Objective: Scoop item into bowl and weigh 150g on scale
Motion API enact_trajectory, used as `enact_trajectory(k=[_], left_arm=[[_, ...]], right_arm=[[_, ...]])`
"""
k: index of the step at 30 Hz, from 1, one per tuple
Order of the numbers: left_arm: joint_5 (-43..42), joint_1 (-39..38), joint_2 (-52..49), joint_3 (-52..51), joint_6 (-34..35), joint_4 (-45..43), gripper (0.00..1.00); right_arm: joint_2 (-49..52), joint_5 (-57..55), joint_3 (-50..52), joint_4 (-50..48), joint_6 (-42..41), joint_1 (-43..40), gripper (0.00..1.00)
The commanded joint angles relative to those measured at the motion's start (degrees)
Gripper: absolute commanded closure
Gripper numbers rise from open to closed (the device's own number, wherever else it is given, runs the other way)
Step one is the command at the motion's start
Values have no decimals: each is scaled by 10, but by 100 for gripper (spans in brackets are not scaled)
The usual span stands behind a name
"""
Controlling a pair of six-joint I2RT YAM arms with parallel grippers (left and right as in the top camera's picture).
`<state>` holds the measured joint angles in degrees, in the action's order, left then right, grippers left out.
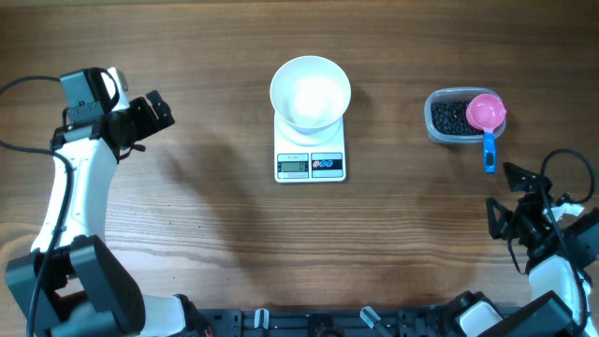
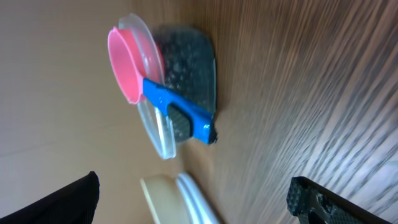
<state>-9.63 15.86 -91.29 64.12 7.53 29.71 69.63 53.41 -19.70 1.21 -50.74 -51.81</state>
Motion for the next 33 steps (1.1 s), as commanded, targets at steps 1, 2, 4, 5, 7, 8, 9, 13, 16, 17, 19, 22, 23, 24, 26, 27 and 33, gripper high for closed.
enact_trajectory(k=[1,2,4,5,7,8,9,13,16,17,19,22,23,24,26,27,33], left_arm=[[3,1,13,1,-13,-1,0],[3,1,13,1,-13,-1,0],[3,1,13,1,-13,-1,0],[3,1,13,1,-13,-1,0],[3,1,13,1,-13,-1,0],[3,1,13,1,-13,-1,0],[3,1,13,1,-13,-1,0],[3,1,13,1,-13,-1,0],[3,1,13,1,-13,-1,0],[3,1,13,1,-13,-1,0],[3,1,13,1,-13,-1,0],[3,1,13,1,-13,-1,0],[3,1,13,1,-13,-1,0],[3,1,13,1,-13,-1,0],[3,1,13,1,-13,-1,0],[3,1,13,1,-13,-1,0],[3,1,13,1,-13,-1,0]], right_arm=[[-5,-25,-3,-16,45,-1,0],[-5,-25,-3,-19,46,-1,0],[-2,-31,-3,-25,57,-1,0],[6,-34,-3,-33,56,-1,0],[29,-34,-2,-46,56,6,0],[40,-34,-2,-49,56,13,0],[56,-31,-2,-59,56,24,0],[113,-17,-1,-162,3,66,0],[151,-16,-1,-261,-78,84,0],[158,-14,-1,-285,-98,87,0],[168,-8,-1,-335,-137,94,0],[168,-6,-1,-375,-174,96,0],[168,-5,-1,-376,-179,96,0],[168,-2,-1,-376,-180,96,0],[170,7,-1,-368,-168,97,0],[170,4,-1,-354,-165,100,0],[183,-60,3,-347,-140,149,0]])
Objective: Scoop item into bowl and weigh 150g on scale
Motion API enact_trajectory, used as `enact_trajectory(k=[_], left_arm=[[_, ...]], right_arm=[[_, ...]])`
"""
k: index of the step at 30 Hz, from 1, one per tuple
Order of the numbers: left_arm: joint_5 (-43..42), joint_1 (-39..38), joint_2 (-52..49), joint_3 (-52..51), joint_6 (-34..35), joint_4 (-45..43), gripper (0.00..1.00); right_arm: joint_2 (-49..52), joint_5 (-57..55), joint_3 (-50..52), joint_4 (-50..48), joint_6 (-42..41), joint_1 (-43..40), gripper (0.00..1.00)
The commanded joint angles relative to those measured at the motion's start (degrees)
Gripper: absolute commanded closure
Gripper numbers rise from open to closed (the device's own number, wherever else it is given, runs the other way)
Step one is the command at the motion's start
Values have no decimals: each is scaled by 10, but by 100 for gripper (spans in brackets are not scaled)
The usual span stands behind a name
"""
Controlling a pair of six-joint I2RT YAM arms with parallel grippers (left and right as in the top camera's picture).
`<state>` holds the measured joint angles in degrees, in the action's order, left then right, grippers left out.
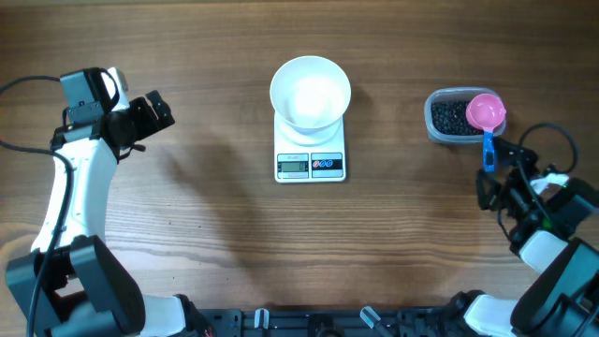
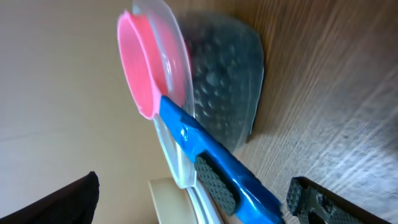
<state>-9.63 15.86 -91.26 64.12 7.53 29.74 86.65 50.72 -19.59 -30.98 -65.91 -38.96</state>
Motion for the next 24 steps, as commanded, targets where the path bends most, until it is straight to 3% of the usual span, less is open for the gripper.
enact_trajectory(k=[1,5,16,24], left_arm=[[3,1,13,1,-13,-2,0],[3,1,13,1,-13,-2,0],[3,1,13,1,-13,-2,0],[3,1,13,1,-13,-2,0]], right_arm=[[17,-33,2,-47,6,24,0],[32,-32,2,-128,-20,28,1],[32,-5,2,-182,-68,28,2],[32,-8,2,-257,-132,28,11]])
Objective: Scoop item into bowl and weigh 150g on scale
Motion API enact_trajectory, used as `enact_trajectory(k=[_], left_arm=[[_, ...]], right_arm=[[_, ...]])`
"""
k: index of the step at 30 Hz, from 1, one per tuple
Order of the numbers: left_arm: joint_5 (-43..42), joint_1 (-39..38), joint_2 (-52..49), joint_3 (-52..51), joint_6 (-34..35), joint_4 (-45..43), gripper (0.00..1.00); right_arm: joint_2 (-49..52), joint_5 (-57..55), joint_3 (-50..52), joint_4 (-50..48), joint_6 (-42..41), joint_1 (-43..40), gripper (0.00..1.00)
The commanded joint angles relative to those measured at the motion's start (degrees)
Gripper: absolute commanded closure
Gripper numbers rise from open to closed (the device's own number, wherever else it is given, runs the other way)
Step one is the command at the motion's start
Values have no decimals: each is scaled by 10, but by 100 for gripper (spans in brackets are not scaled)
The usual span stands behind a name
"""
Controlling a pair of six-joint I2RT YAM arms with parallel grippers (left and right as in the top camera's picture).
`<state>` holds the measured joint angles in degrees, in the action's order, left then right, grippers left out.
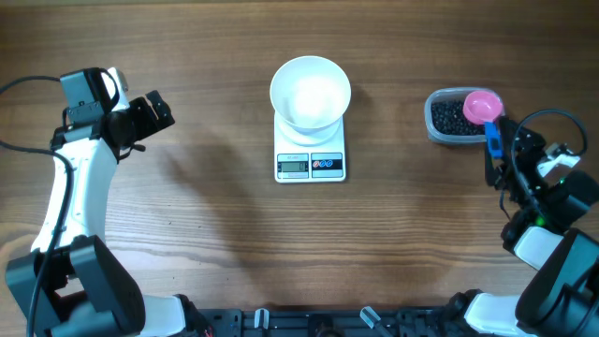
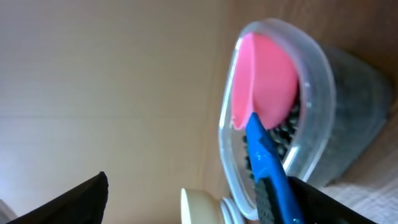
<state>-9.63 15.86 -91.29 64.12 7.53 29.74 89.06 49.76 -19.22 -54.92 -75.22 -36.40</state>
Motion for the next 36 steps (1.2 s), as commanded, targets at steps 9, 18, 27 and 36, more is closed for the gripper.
enact_trajectory(k=[9,18,27,36], left_arm=[[3,1,13,1,-13,-2,0],[3,1,13,1,-13,-2,0],[3,1,13,1,-13,-2,0],[3,1,13,1,-13,-2,0]], right_arm=[[8,-48,-2,-9,-54,15,14],[8,-115,-2,55,-47,47,13],[8,-125,-2,59,-28,47,50],[8,-134,-2,61,-28,47,78]])
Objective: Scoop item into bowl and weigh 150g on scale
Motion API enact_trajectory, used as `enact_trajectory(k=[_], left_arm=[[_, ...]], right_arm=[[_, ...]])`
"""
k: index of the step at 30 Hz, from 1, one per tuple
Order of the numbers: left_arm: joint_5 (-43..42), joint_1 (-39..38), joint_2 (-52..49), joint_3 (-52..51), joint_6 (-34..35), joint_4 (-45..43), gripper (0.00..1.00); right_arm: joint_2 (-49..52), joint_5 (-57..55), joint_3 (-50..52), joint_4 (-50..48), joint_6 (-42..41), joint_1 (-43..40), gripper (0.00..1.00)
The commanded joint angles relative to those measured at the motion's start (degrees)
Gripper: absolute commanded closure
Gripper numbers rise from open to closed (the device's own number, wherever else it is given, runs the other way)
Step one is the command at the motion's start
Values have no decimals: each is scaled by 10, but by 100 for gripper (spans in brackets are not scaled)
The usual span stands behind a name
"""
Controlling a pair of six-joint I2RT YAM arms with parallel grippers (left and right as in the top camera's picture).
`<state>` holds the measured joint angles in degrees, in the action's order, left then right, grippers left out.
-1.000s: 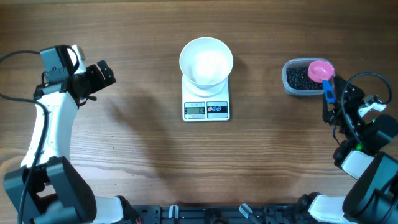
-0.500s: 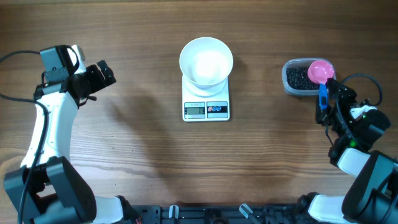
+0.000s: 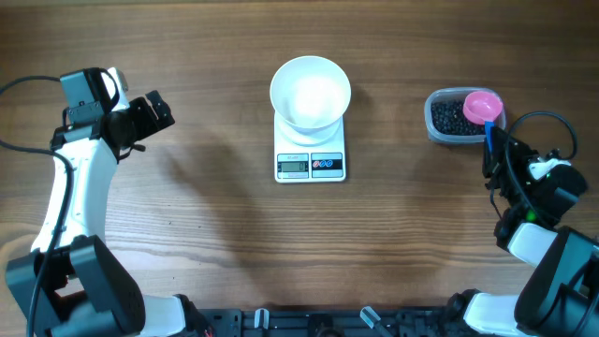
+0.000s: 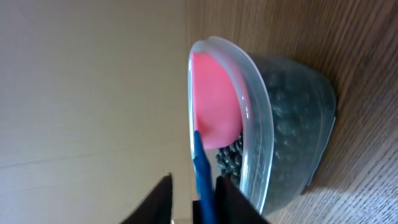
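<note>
A pink scoop (image 3: 483, 108) with a blue handle (image 3: 489, 140) rests on a clear tub of dark beans (image 3: 447, 117) at the right. My right gripper (image 3: 494, 154) is at the handle's near end. In the right wrist view its fingers (image 4: 160, 202) stand close on either side of the blue handle (image 4: 201, 168), shut on it. The pink cup (image 4: 214, 106) lies over the beans (image 4: 233, 160) inside the tub (image 4: 292, 149). A white bowl (image 3: 277, 86) stands empty on the white scale (image 3: 310, 165) at the centre. My left gripper (image 3: 157, 109) hovers far left, open and empty.
The left arm (image 3: 70, 187) runs down the left side of the wooden table (image 3: 206, 234). A black cable (image 3: 552, 122) loops beside the right wrist. The scale's display faces the near edge.
My right gripper's fingers, wide apart around the blue handle before, now stand closed on it. The scoop's cup still rests on the tub. The left arm has not moved.
My right gripper was open near the table's front right, well short of the tub. It then stood open just below the scoop handle, then open around it. Now it is shut on the handle. Bowl, scale and left arm stayed put.
</note>
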<state>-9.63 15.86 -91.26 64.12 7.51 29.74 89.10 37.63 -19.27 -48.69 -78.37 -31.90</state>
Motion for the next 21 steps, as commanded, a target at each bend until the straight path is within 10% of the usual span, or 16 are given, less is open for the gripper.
enact_trajectory(k=[1,21], left_arm=[[3,1,13,1,-13,-2,0],[3,1,13,1,-13,-2,0]], right_arm=[[7,-14,-2,-1,4,2,78],[7,35,-5,-42,53,2,95]])
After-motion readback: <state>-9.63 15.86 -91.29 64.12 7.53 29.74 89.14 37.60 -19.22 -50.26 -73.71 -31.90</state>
